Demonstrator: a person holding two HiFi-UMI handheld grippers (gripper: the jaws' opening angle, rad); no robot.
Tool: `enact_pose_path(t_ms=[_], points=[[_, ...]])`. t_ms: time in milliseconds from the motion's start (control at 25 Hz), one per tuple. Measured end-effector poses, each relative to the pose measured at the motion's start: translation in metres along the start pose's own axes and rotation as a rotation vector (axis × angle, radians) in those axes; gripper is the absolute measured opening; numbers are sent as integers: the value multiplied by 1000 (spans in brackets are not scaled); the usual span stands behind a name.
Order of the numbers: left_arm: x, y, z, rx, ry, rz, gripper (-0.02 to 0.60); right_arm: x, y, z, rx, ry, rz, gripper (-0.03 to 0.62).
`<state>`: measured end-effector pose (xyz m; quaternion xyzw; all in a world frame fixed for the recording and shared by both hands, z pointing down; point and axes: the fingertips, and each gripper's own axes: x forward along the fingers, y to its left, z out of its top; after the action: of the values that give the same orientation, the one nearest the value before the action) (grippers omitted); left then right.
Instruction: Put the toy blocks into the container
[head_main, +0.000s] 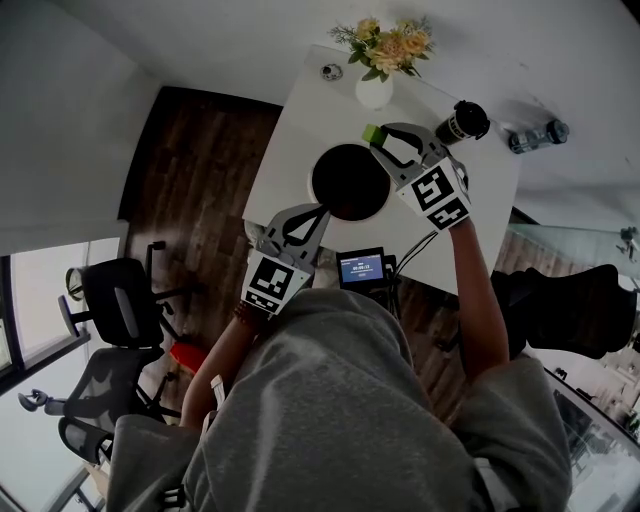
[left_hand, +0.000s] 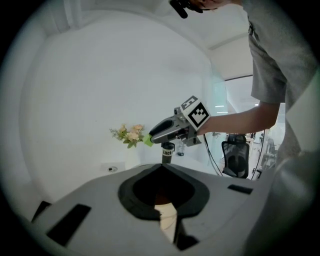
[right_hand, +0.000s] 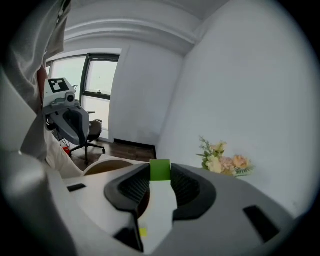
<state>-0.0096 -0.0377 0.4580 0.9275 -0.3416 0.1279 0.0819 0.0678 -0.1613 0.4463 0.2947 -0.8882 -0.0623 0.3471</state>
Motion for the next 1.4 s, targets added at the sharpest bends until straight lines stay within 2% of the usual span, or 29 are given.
enact_pose_path(t_ms=[280, 600, 760, 1040, 1400], points=[[-3, 4, -3, -17, -3, 9, 6, 19, 40, -13, -99, 86, 85, 133], [-3, 4, -9, -37, -3, 17, 6, 34, 67, -36, -214, 192, 162, 133], [-1, 7, -9, -42, -3, 18, 6, 42, 82, -46, -234, 229, 211, 135], [-1, 10, -7, -33, 1, 19, 6, 52, 109, -50, -283, 252, 292, 135], [0, 12, -6, -28, 6, 23, 6, 58, 126, -46, -286, 235, 343, 137]])
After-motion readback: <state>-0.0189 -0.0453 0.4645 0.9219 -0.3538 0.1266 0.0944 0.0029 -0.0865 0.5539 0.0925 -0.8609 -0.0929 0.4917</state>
